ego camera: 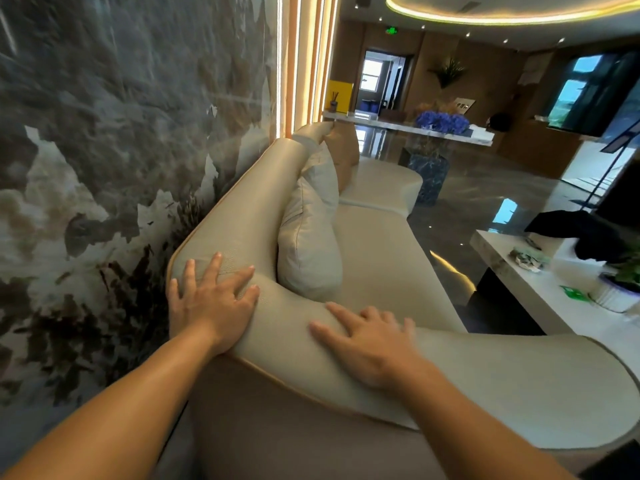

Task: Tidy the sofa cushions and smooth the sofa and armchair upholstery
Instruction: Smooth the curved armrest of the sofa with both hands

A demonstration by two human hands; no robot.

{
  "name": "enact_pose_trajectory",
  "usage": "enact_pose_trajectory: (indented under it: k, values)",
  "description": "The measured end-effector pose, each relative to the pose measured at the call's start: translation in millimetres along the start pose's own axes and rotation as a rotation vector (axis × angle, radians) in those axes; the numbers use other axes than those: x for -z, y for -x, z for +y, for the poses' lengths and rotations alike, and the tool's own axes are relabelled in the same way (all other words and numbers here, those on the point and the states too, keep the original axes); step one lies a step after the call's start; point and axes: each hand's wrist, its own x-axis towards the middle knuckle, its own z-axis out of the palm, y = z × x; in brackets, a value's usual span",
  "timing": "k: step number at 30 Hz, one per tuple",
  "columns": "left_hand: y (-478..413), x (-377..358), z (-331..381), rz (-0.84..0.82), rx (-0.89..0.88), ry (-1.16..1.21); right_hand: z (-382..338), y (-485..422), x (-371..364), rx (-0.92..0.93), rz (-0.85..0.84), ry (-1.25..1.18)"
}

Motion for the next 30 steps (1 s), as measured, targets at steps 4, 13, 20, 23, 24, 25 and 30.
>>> enact_pose_trajectory:
  k: [4, 13, 20, 23, 24, 25, 30]
  values:
    - [-1, -3, 0, 0.008, -0.006, 0.007, 10, -4, 1, -0.057, -0.027, -0.038]
    - [2, 4, -2, -0.053, -0.044, 0.049, 4, 7, -8, -0.091, 0.076, -0.058]
    - [5, 8, -8, -0.076, -0.043, 0.047, 1, 13, -9, -0.113, 0.067, -0.059]
    - [9, 11, -11, -0.095, -0.049, 0.049, -1, 21, -11, -0.112, 0.067, -0.067]
    - [11, 12, -13, -0.097, -0.049, 0.053, -3, 25, -12, -0.11, 0.068, -0.072]
    - [14, 13, -16, -0.098, -0.052, 0.056, -5, 29, -14, -0.106, 0.071, -0.074]
    - [29, 16, -29, -0.071, -0.058, 0.036, -13, 47, -22, -0.086, 0.085, -0.049]
